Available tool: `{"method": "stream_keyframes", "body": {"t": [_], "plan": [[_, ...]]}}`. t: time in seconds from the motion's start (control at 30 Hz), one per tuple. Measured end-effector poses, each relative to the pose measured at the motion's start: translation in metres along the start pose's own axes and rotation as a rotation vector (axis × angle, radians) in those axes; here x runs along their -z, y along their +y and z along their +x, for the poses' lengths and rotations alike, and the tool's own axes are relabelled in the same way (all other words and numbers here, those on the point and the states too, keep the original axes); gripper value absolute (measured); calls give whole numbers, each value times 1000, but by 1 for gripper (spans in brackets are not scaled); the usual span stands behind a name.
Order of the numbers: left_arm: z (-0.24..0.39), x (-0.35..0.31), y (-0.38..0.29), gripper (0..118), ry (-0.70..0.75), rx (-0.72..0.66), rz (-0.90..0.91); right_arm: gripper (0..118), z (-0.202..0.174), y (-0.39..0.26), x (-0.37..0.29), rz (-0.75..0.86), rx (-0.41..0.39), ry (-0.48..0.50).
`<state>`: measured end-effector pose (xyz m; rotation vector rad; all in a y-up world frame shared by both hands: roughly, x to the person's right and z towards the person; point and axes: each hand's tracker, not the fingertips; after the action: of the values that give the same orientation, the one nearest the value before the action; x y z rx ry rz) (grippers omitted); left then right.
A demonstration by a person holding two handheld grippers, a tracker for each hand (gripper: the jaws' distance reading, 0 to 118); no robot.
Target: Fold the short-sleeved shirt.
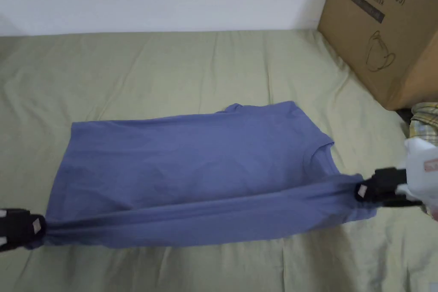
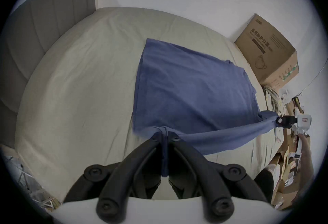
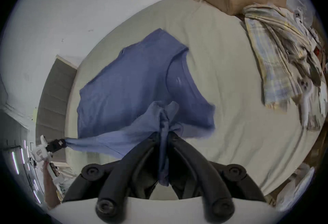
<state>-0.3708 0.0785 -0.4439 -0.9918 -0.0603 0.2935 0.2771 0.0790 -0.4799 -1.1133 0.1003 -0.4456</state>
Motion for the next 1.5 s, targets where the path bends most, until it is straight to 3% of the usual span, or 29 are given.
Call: {"method": "stream_keyframes", "body": {"t": [0.23,0.3,0.37,0.4,0.43,0.67,0.8,0.83,0.87,0.9,0.93,1.0,1.17,1.2,1.27,1.3,1.37,1.5], "plan": [[-7,91,61,6,-9,-93,-67,8,-10,65,82,-44,46,-99],[-6,106,64,14,2,-85,-78,12,-14,68,97,-43,20,-137],[-4,112,64,60,72,-31,-63,66,-16,66,102,-9,13,-177],[-4,112,63,90,97,-10,-49,93,-17,63,101,25,2,-220],[-3,110,59,117,98,-1,-33,100,-18,59,99,57,-21,-234],[-2,55,18,114,53,10,108,100,-17,23,47,209,-31,-187],[-2,26,-9,112,74,47,86,100,-25,-2,25,196,-113,-164],[-5,20,-13,101,52,53,80,99,-28,-9,19,202,-139,-155],[-4,16,-18,79,45,55,79,87,-33,-15,15,219,-171,-138],[-3,11,-24,43,44,57,77,53,-38,-21,11,241,-196,-135],[0,10,-28,0,52,65,73,0,-41,-25,10,245,-224,-159],[-1,10,-31,0,76,86,68,0,-45,-34,12,235,-223,-120],[-10,44,-15,1,79,91,34,0,-51,-39,25,200,-239,-99],[-14,53,-14,10,85,71,62,0,-51,-41,28,197,-241,-98],[-18,70,-7,91,153,42,36,0,-48,-37,27,185,-235,-91],[-24,83,-5,118,172,24,-4,0,-46,-38,29,179,-229,-85],[-29,91,-2,112,163,4,5,0,-40,-41,32,170,-215,-80],[-23,118,-6,113,209,13,-138,0,-25,-38,37,160,-191,-108]]}}
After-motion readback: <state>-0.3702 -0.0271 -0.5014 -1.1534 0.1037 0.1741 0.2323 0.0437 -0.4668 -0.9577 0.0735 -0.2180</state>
